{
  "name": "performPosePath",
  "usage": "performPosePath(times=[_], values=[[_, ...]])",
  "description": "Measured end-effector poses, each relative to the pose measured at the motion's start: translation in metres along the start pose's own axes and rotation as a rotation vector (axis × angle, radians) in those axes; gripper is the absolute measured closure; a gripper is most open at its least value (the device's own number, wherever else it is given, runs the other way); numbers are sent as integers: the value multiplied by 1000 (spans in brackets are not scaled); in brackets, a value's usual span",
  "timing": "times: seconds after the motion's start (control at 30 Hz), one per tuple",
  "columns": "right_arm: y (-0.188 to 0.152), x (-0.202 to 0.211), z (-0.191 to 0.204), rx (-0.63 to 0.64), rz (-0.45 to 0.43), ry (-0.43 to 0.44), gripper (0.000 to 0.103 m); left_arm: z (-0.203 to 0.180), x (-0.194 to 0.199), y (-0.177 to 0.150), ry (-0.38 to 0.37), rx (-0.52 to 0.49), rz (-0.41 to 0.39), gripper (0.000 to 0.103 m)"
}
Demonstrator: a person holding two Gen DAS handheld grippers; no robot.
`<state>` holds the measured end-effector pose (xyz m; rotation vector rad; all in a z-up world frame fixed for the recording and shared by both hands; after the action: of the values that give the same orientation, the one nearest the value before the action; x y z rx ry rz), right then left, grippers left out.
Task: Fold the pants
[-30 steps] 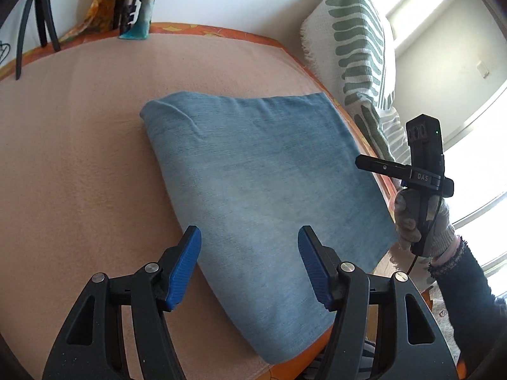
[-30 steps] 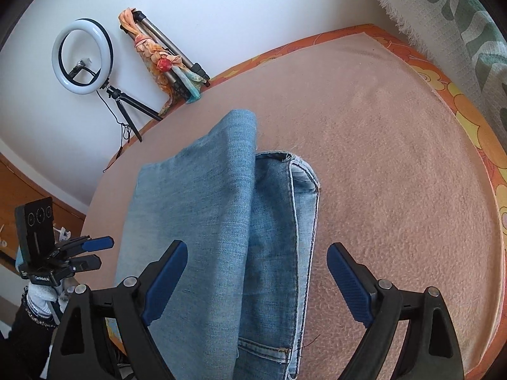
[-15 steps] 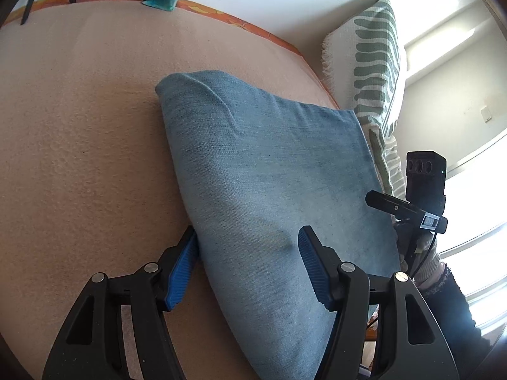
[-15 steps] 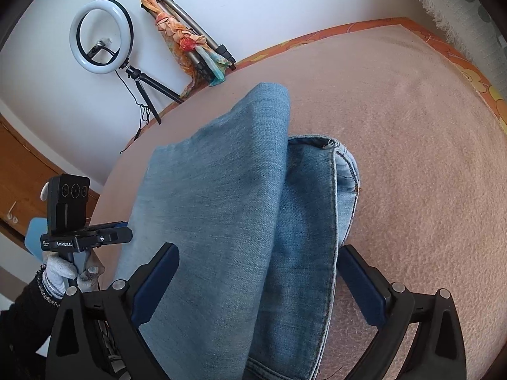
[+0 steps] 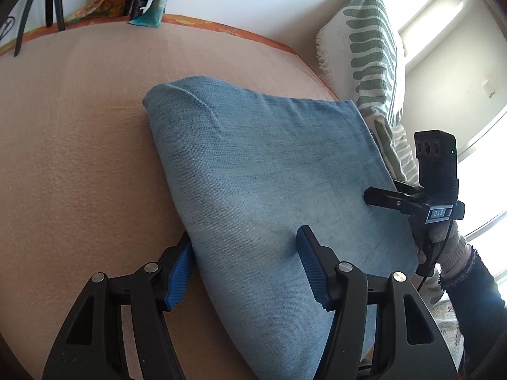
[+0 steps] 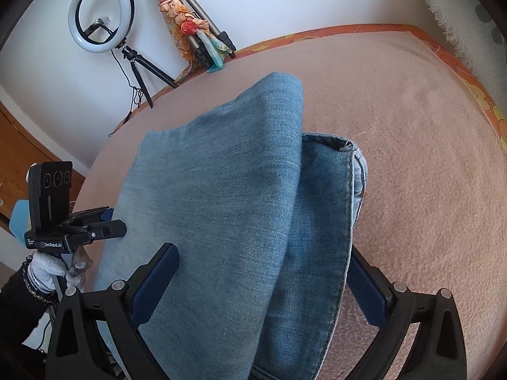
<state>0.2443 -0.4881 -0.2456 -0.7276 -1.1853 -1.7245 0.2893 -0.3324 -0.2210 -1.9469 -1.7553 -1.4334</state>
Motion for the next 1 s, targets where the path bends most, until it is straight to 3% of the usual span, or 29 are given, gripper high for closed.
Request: performPosePath(times=[0.2, 0.37, 0.4, 0.43, 0.47, 0.5, 0.73, 0.83, 1.0], values=[[0, -2, -2, 4, -5, -32, 0, -2, -2, 1, 29, -23, -14, 43], [3, -5, -1, -6, 13, -70, 1, -1, -4, 3, 17, -21, -30, 50], [4, -5, -1, -9, 14, -68, 7, -2, -4, 3, 15, -20, -32, 52], [4, -4, 0, -14, 11, -54, 21, -2, -5, 3, 12, -19, -33, 56], [5, -3, 3, -20, 8, -23, 30, -1, -5, 4, 10, -14, -35, 59], [4, -3, 5, -32, 14, -12, 33, -1, -5, 4, 5, -6, -39, 61], [7, 16, 29, 96, -48, -199, 71, -8, 2, 9, -22, 12, -76, 82], [10, 29, 37, 105, -79, -242, 78, -13, 7, 10, -36, 5, -94, 84], [12, 46, 60, 183, -122, -319, 82, -15, 14, 10, -54, 4, -115, 86]])
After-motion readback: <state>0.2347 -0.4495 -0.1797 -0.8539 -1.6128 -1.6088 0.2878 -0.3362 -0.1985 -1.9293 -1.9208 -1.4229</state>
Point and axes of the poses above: each gripper's, at about its wrist camera, not at the fingertips, and x roughly against the way its jaws point, z to its left, y to its top, the point moved 9 cm from there along -x, roughly the way its jaws point, and after that the axes turned 4 degrees about -y, right-handed, at the moved point
